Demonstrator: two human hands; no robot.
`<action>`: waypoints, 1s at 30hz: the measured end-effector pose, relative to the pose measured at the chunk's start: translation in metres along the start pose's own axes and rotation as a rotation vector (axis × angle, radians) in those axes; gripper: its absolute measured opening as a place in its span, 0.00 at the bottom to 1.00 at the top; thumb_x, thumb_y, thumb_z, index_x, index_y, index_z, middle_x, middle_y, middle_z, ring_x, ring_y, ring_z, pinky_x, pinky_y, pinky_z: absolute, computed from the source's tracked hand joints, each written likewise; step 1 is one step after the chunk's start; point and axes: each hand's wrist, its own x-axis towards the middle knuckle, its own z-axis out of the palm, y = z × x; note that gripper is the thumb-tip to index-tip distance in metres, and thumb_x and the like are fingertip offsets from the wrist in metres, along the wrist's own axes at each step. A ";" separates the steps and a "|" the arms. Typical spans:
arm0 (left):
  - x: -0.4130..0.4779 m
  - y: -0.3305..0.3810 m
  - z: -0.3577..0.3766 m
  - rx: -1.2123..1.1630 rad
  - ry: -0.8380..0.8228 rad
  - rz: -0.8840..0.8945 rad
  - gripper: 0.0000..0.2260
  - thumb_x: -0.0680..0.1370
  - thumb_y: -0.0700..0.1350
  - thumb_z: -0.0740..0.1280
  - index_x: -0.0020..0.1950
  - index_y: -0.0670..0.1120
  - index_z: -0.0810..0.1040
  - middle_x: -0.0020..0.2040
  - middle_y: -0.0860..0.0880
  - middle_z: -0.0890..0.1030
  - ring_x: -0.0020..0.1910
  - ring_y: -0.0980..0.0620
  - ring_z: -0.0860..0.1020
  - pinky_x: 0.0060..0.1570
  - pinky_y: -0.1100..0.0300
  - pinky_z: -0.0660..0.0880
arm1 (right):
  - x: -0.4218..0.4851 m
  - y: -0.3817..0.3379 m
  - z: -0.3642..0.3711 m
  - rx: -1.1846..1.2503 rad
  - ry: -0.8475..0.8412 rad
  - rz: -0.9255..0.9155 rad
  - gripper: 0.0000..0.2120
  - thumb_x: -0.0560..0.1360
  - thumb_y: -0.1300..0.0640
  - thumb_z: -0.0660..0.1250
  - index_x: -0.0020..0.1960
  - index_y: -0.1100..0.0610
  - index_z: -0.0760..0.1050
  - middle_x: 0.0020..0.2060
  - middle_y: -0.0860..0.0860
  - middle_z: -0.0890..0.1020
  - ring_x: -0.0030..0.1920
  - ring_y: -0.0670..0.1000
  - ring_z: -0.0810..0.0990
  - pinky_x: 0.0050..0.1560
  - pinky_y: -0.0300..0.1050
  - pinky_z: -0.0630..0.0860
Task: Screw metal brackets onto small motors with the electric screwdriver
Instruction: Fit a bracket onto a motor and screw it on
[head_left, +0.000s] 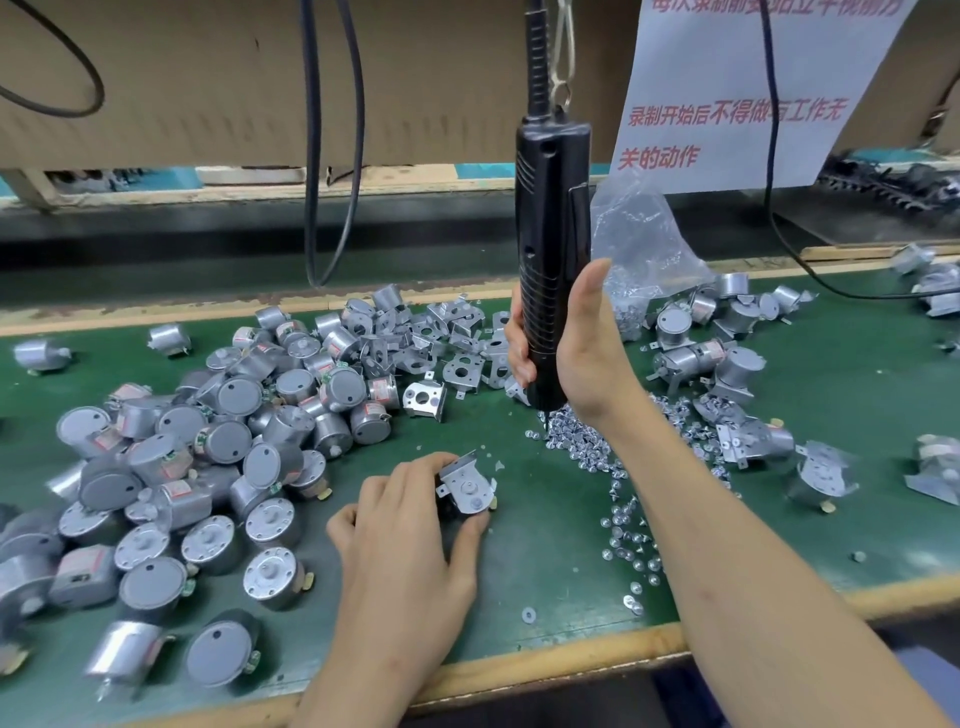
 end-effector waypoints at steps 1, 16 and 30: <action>0.000 0.000 0.000 -0.002 -0.001 0.000 0.17 0.75 0.54 0.70 0.61 0.58 0.70 0.55 0.64 0.73 0.53 0.57 0.69 0.50 0.56 0.55 | 0.000 0.000 0.000 -0.003 0.000 0.006 0.42 0.62 0.17 0.55 0.42 0.57 0.72 0.28 0.49 0.75 0.24 0.49 0.72 0.27 0.41 0.73; 0.001 0.002 -0.001 -0.002 -0.012 -0.006 0.17 0.75 0.55 0.69 0.62 0.58 0.70 0.55 0.63 0.73 0.54 0.56 0.69 0.50 0.56 0.55 | -0.006 0.003 0.017 0.088 0.052 -0.084 0.39 0.62 0.17 0.55 0.39 0.54 0.73 0.27 0.52 0.73 0.23 0.51 0.71 0.29 0.44 0.71; 0.002 0.000 0.000 -0.021 -0.001 0.000 0.18 0.74 0.54 0.72 0.62 0.58 0.71 0.54 0.64 0.75 0.52 0.56 0.70 0.50 0.57 0.55 | -0.009 0.004 0.027 0.071 0.025 -0.031 0.40 0.62 0.17 0.55 0.41 0.55 0.72 0.27 0.50 0.74 0.24 0.50 0.71 0.28 0.42 0.72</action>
